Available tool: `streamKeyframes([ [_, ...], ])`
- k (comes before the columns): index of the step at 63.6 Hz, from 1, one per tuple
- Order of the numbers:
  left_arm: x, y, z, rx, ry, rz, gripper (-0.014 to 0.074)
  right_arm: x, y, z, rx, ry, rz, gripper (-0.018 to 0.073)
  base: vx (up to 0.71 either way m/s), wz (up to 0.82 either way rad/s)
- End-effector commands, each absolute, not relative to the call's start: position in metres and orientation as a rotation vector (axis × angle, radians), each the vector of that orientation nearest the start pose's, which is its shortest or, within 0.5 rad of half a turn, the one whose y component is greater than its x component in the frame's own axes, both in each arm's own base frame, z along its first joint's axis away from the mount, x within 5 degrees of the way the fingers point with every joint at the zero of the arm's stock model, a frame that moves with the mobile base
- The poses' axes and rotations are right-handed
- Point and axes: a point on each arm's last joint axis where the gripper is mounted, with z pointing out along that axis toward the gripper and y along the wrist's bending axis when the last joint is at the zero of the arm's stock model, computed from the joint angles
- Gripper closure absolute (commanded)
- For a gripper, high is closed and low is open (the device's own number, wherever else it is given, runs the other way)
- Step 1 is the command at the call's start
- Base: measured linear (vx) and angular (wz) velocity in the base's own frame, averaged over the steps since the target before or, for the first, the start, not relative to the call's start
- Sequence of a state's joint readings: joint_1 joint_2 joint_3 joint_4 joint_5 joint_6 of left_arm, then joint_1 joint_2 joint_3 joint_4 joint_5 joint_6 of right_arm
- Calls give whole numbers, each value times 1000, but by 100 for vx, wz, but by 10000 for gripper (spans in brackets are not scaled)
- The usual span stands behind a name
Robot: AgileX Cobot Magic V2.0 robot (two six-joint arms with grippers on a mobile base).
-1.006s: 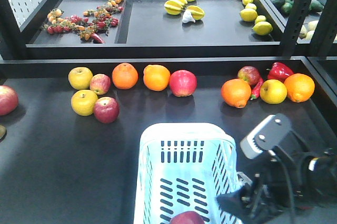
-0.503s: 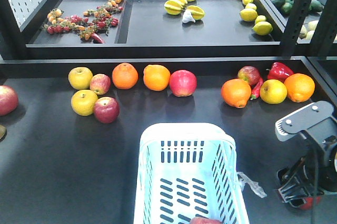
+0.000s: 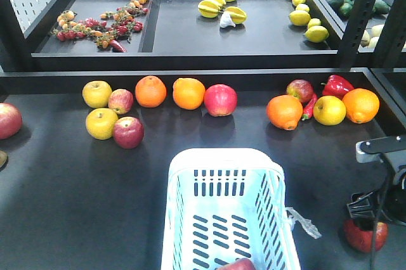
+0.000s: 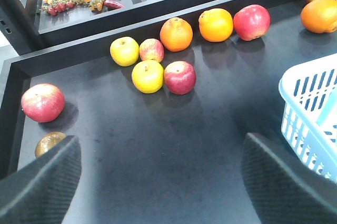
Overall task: Pick three apples into basket with both arms
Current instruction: 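Move the right gripper back and grasp a second red apple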
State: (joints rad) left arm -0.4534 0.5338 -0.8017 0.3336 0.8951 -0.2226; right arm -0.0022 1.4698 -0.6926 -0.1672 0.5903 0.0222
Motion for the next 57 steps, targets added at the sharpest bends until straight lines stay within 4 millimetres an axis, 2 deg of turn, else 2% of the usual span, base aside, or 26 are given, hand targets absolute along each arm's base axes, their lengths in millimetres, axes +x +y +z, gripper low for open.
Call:
streamKeyframes([
  [1, 85, -16, 376, 294, 1964, -33, 11, 260, -14, 180, -109, 2767, -150, -41, 0, 0],
  [15, 85, -16, 376, 294, 1964, -33, 11, 282, -18, 166, -88, 2774, -138, -35, 0, 0],
  [26, 85, -16, 376, 294, 1964, -33, 11, 294, -23, 147, -79, 2792, -137, -35, 0, 0],
  [39, 85, -16, 376, 294, 1964, -33, 11, 299, -39, 117, 37, 2876, -114, -35, 0, 0],
  [50, 85, -16, 376, 294, 1964, -33, 11, 299, -39, 94, 69, 2939, -83, -27, 0, 0],
  [57, 85, -16, 376, 294, 1964, -33, 11, 298, -39, 87, 68, 2963, -79, 29, 0, 0],
])
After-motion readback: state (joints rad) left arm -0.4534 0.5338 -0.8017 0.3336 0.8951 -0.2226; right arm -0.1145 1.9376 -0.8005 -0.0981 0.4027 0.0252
